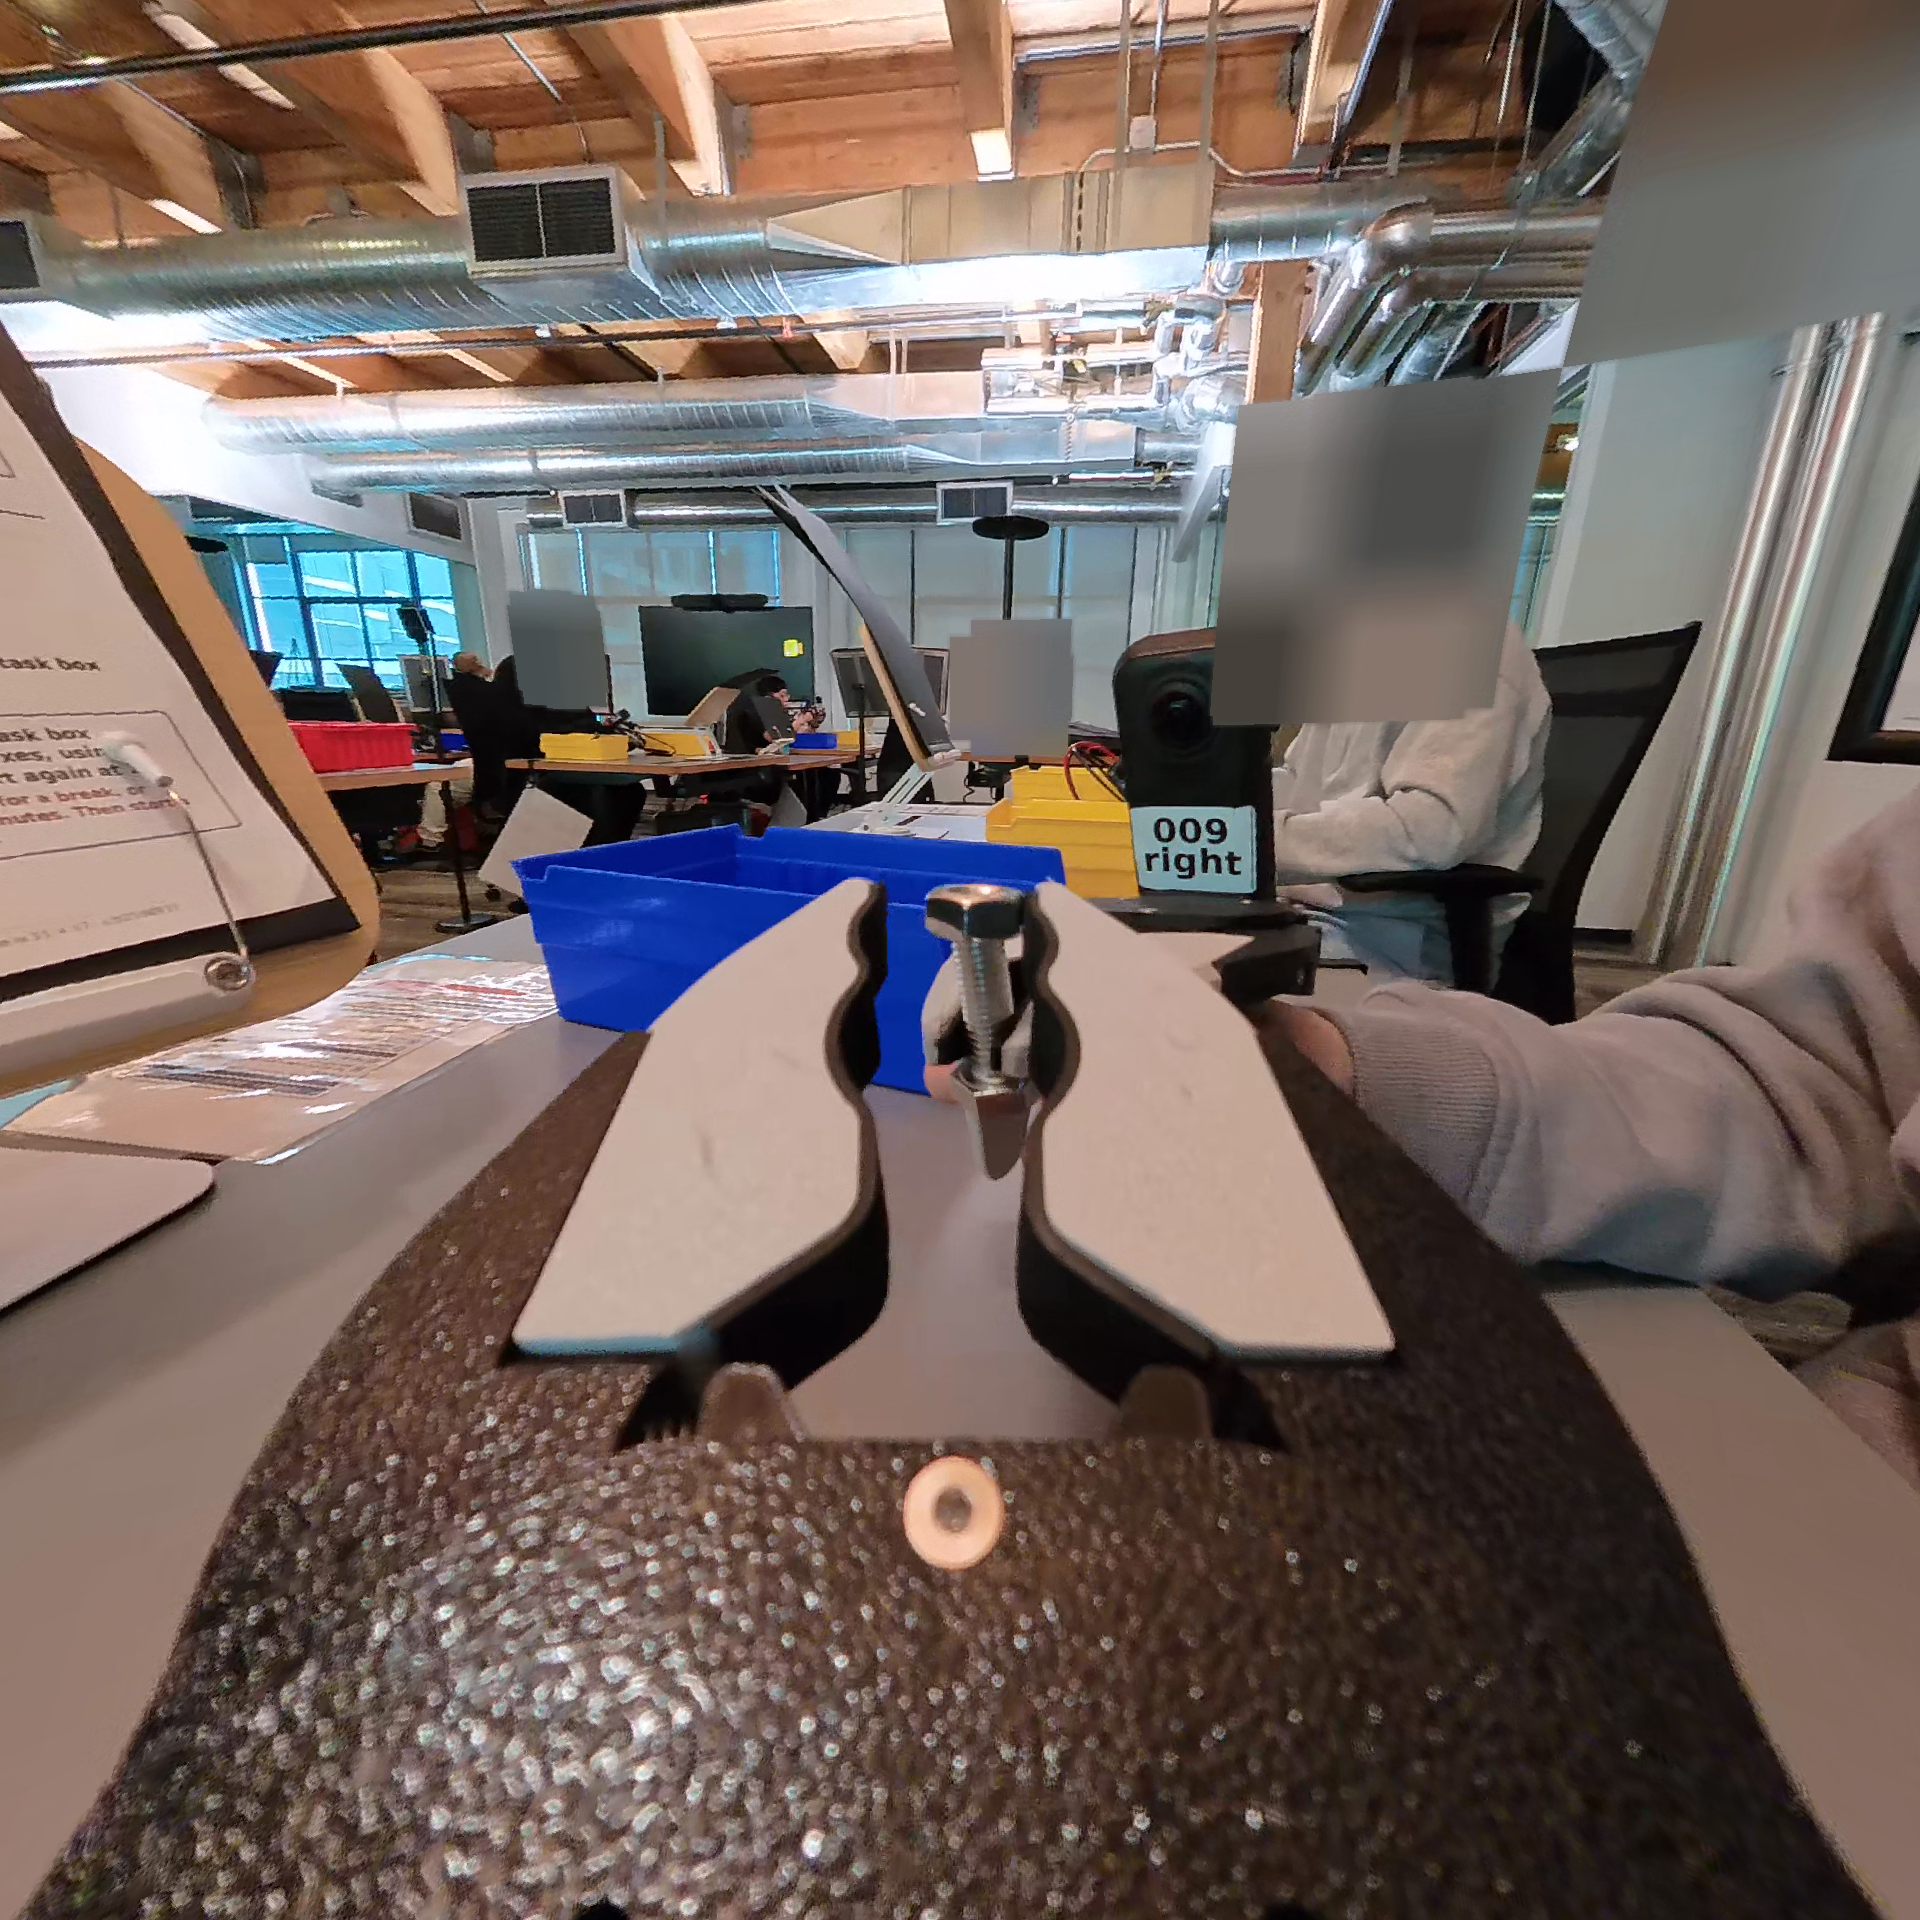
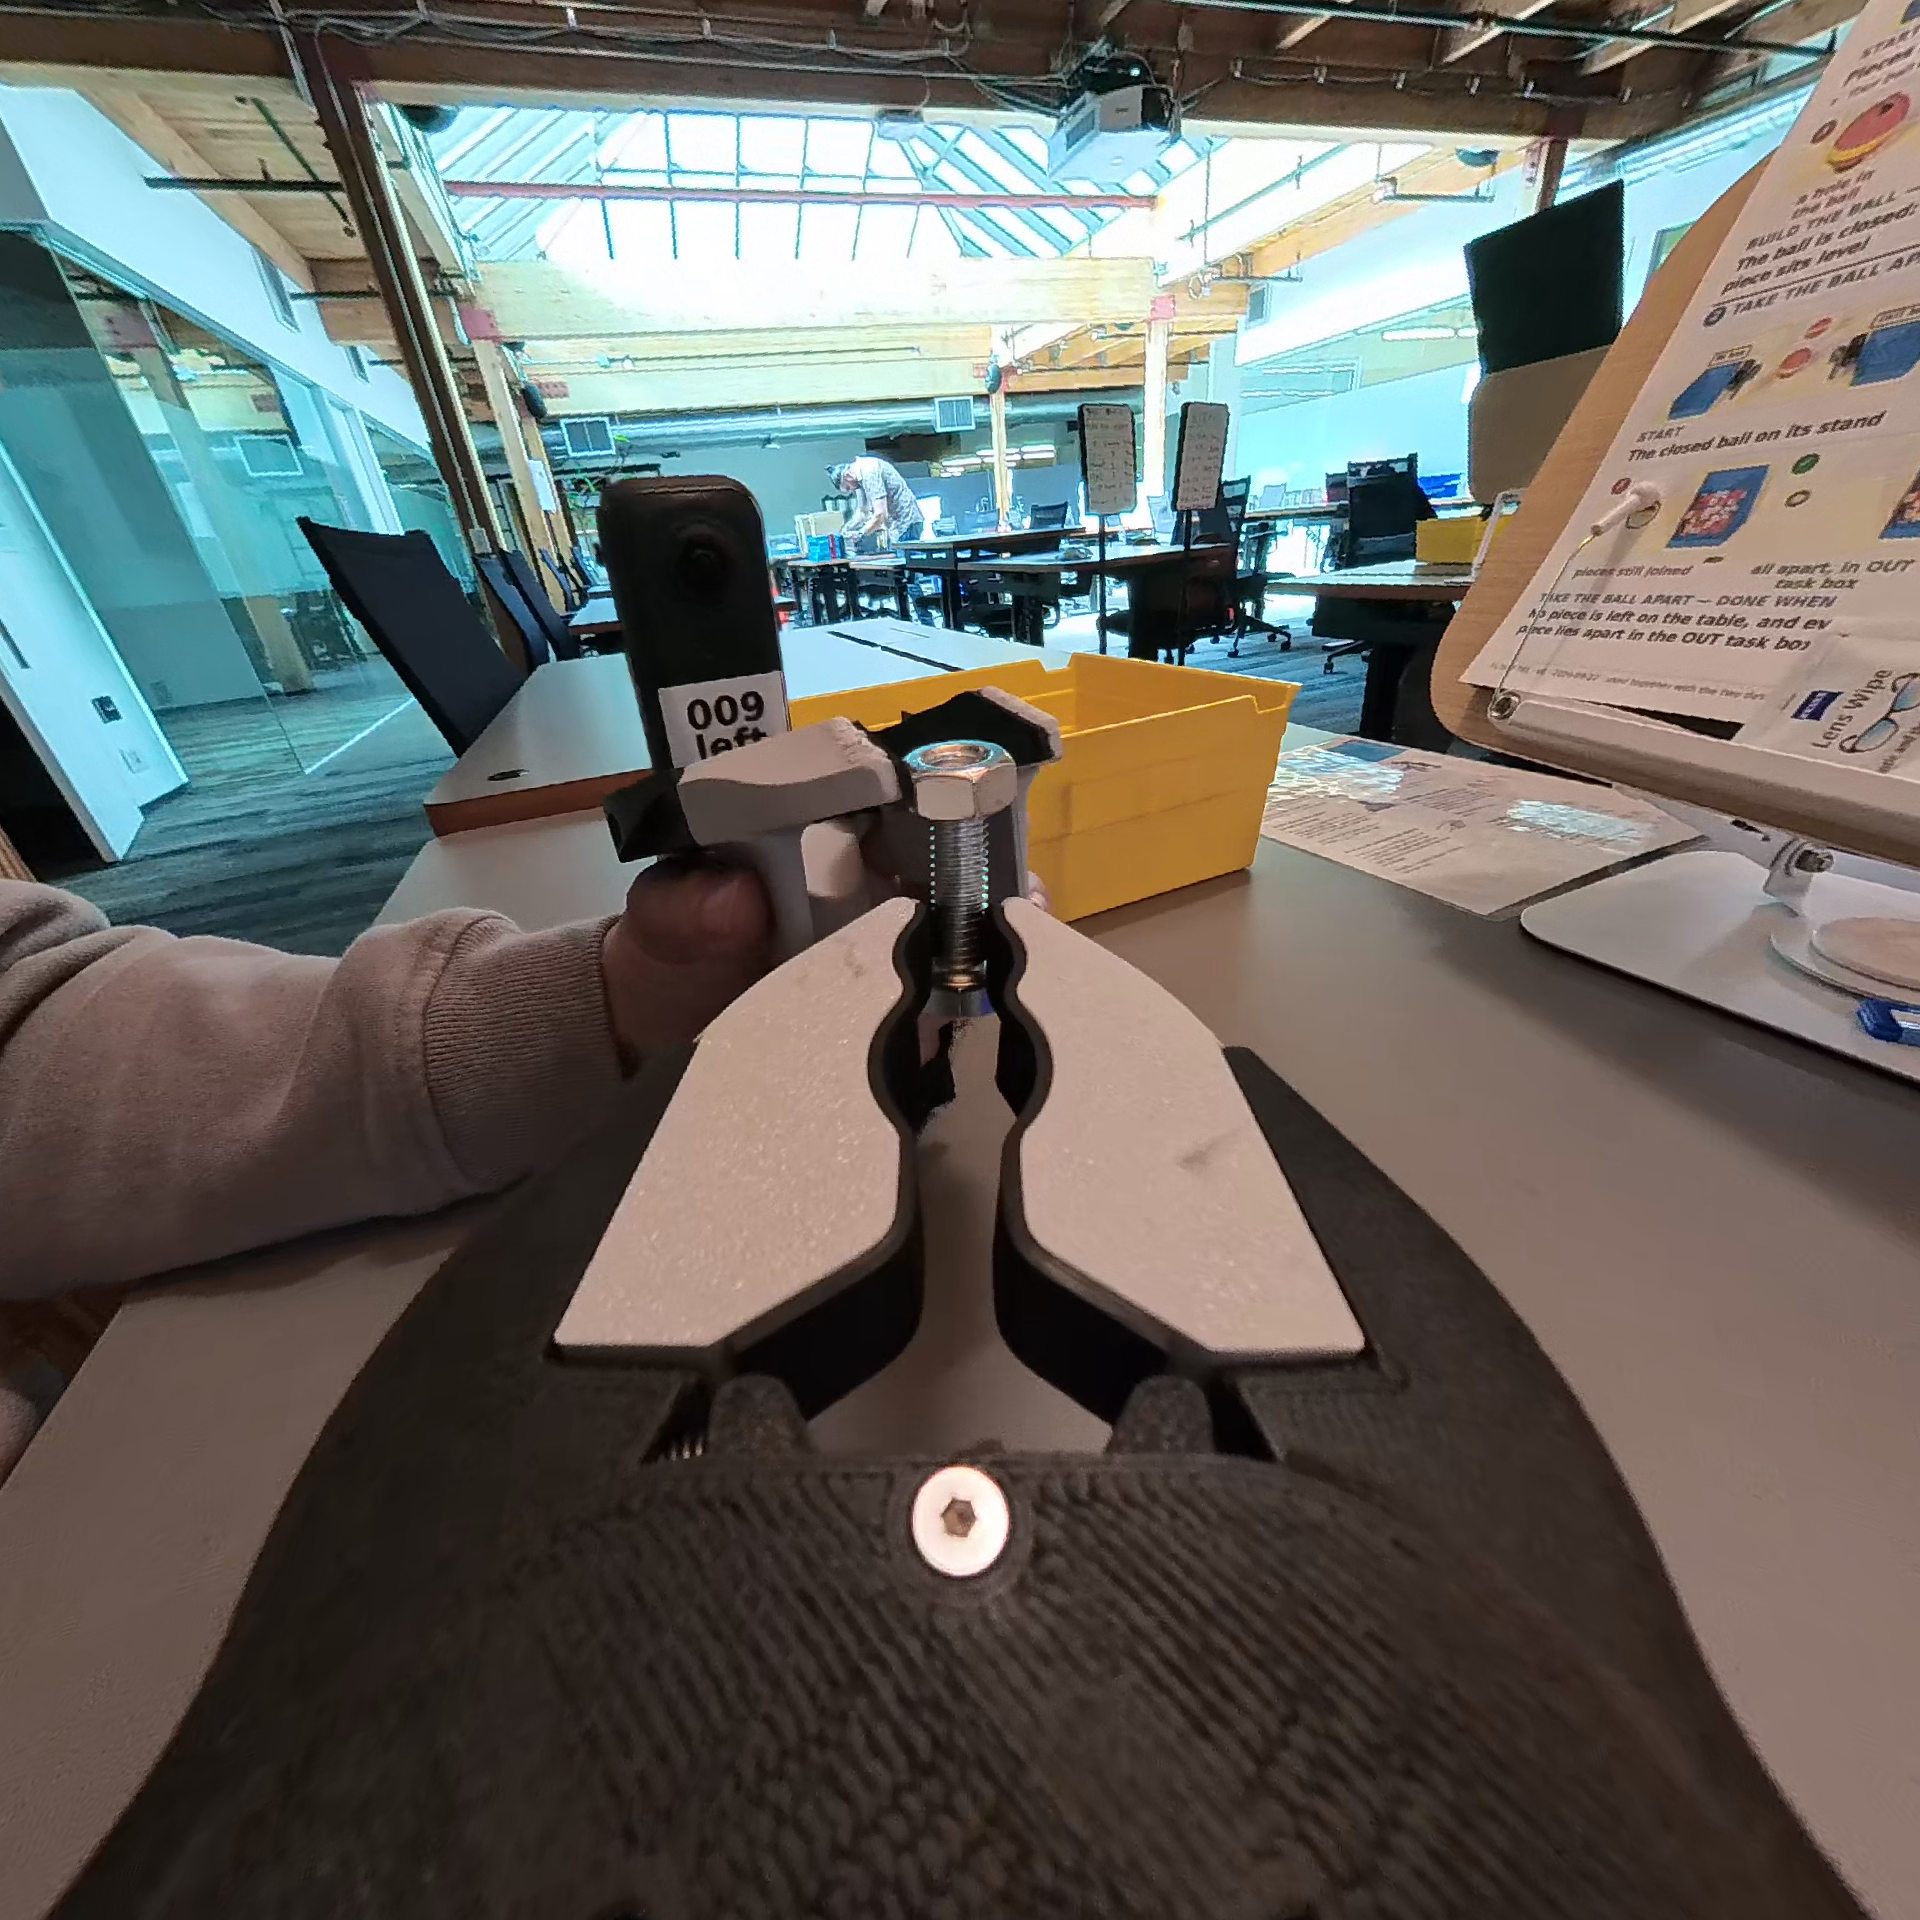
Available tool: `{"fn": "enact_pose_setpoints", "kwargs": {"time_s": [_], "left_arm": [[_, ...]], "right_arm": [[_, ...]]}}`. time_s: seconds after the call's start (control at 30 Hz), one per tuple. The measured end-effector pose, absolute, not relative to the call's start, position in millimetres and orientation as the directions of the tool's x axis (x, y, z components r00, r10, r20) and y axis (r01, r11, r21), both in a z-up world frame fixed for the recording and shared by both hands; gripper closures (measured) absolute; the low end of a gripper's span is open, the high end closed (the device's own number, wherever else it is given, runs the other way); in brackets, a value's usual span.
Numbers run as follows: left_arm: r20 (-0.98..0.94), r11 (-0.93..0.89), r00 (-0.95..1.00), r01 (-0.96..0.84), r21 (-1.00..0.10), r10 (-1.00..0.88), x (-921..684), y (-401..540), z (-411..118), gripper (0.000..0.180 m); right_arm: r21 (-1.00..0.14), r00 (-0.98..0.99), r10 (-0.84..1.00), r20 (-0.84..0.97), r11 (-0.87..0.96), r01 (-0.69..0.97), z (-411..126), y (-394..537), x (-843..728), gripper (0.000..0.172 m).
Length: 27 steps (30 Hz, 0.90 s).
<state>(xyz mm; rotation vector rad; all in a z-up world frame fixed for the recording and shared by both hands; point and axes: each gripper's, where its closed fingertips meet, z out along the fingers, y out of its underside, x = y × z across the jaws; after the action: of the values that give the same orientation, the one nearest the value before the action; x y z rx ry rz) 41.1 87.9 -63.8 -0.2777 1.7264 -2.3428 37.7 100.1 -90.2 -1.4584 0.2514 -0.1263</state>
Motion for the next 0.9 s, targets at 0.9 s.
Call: {"fn": "enact_pose_setpoints", "kwargs": {"time_s": [0.9], "left_arm": [[0.028,-0.304,-0.95,0.072,-0.95,-0.311,44.2,93.3,-61.2,0.158]], "right_arm": [[-0.989,0.964,-0.237,-0.118,0.12,-0.091,-91.4,99.2,39.8,0.163]]}}
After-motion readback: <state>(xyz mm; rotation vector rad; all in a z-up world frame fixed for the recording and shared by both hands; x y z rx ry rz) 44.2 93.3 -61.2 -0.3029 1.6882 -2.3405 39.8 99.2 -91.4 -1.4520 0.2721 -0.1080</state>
